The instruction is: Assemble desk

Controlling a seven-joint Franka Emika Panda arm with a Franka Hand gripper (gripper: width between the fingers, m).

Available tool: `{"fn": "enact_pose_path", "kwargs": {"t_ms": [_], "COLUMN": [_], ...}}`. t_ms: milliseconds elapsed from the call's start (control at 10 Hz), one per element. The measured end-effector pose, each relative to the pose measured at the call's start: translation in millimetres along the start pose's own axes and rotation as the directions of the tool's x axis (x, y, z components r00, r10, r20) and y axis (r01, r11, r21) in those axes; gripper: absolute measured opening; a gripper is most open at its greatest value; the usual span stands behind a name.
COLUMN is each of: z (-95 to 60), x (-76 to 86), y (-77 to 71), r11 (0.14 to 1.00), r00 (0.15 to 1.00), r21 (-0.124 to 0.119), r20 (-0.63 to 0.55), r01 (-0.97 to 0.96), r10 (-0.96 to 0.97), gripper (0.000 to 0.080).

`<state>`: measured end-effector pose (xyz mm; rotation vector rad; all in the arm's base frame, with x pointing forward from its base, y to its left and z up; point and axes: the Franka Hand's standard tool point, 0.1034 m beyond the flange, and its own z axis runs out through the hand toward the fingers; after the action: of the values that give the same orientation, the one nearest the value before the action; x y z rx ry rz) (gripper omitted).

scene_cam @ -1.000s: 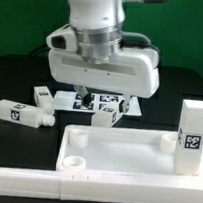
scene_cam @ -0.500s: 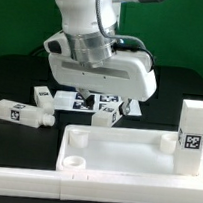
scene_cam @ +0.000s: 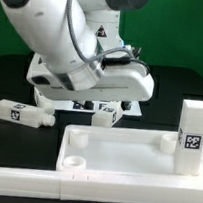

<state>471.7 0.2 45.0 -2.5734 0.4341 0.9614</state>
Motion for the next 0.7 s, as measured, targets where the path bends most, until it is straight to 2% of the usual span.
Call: {"fn": "enact_pose_path", "kwargs": {"t_ms": [100, 200, 400, 700], "z": [3.1, 5.8, 11.7, 12.2], "x": [-3.6, 0.2, 1.0, 1.1], "y": [-0.2, 2.6, 10.8, 10.1], "r11": [1.0, 0.999, 0.99, 0.991], "r00": [0.996, 0.989, 0.973, 0.973], "r21": [0.007, 0.011, 0.002, 0.002], "r20": [0.088, 0.141, 0.187, 0.187], "r01": [-0.001, -0.046, -0.14, -0.135], "r10": [0.0, 0.044, 0.137, 0.132], "gripper": [0.0649, 0.0649, 0.0649, 0.0649]}}
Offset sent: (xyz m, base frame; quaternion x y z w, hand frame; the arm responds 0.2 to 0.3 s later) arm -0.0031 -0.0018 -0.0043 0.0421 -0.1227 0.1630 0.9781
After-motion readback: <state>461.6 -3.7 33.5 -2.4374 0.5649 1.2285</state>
